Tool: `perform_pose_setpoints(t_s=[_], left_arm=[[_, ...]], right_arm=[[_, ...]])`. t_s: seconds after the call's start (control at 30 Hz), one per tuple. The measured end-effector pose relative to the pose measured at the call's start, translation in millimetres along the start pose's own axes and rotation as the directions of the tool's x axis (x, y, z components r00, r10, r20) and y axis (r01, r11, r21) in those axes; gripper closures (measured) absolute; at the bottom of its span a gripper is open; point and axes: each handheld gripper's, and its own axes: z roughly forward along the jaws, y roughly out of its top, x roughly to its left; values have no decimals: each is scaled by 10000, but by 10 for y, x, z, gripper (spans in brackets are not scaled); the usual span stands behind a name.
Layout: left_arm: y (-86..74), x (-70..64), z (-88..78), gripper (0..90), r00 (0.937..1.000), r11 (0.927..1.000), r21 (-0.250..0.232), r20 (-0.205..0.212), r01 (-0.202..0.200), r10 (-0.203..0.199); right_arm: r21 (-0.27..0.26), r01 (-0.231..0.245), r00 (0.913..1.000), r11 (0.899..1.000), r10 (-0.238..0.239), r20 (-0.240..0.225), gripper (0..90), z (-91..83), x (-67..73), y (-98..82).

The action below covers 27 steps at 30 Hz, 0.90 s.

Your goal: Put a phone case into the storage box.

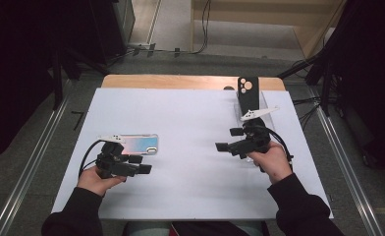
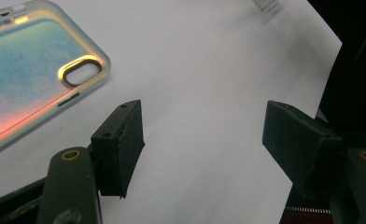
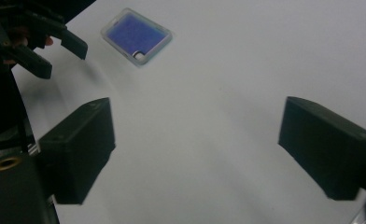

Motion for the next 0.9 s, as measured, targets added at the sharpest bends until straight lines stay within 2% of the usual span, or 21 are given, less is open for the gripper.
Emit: perform_pose_setpoints(t_s=[0.3,0.4,0.6,0.77,0.9], left_arm=[[-2,-5,9,296,10000,10000,68,11,-42,42],[-2,-9,10,296,9999,9999,85,39,-99,99],[-8,-18,7,296,9999,9999,58,84,-103,102],[-11,-24,16,296,9999,9999,66,121,-96,95],[-19,-26,14,297,9999,10000,18,156,-41,40]], right_arm=[[405,476,9988,9980,-472,-113,129,-16,100,-216],[447,648,9979,9969,-645,-77,180,-20,135,-295],[478,664,9977,9966,-658,-143,208,-63,137,-434],[528,931,9956,9943,-934,30,209,-89,120,-583],[519,917,9956,9944,-926,158,209,-96,96,-704]])
